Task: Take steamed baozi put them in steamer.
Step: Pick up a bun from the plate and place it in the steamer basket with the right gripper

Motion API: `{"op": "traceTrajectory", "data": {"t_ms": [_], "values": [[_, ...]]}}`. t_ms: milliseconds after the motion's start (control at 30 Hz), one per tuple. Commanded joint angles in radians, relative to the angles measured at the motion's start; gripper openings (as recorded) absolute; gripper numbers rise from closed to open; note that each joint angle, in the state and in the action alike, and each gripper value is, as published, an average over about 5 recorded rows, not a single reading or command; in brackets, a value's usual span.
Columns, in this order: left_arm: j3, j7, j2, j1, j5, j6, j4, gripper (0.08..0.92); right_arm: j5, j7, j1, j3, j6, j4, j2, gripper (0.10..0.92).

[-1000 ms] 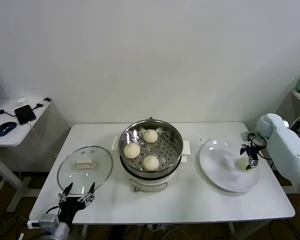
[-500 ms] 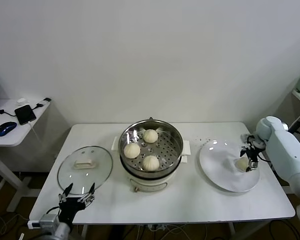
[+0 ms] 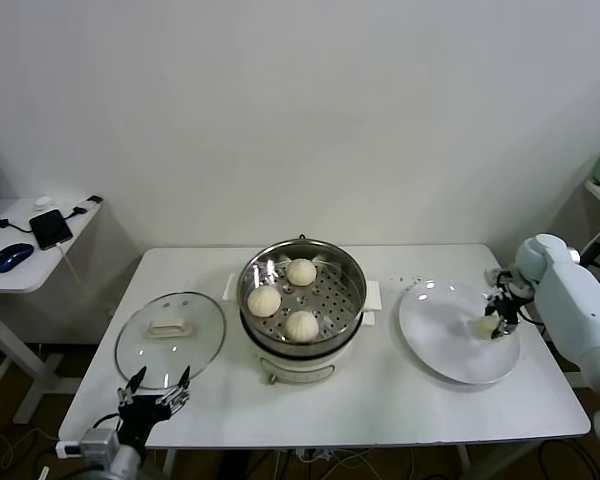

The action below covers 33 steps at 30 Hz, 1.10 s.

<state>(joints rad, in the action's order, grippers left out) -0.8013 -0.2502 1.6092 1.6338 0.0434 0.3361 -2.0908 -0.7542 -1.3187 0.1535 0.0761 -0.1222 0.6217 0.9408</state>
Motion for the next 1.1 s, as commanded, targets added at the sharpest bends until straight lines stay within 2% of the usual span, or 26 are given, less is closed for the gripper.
{"op": "traceTrajectory", "data": {"t_ms": [33, 333, 633, 867, 1100], "values": [[0.002, 0.004, 0.007, -0.001, -0.014, -0.005, 0.005, 0.823, 0.093, -0.019, -0.022, 0.060, 0.037, 0.074, -0.030, 0.541], [0.013, 0.019, 0.013, -0.015, -0.062, -0.017, 0.011, 0.823, 0.487, -0.059, -0.294, 0.418, 0.188, 0.265, -0.104, 0.526], [-0.006, 0.037, 0.005, -0.012, -0.098, -0.040, 0.012, 0.823, 0.884, -0.045, -0.611, 0.811, 0.467, 0.499, -0.042, 0.526], [-0.009, 0.034, 0.005, -0.031, -0.095, -0.035, 0.011, 0.823, 1.046, 0.011, -0.700, 0.941, 0.623, 0.547, 0.086, 0.526], [0.000, 0.032, 0.009, -0.035, -0.091, -0.036, 0.002, 0.823, 1.074, 0.034, -0.705, 1.012, 0.685, 0.559, 0.163, 0.526]]}}
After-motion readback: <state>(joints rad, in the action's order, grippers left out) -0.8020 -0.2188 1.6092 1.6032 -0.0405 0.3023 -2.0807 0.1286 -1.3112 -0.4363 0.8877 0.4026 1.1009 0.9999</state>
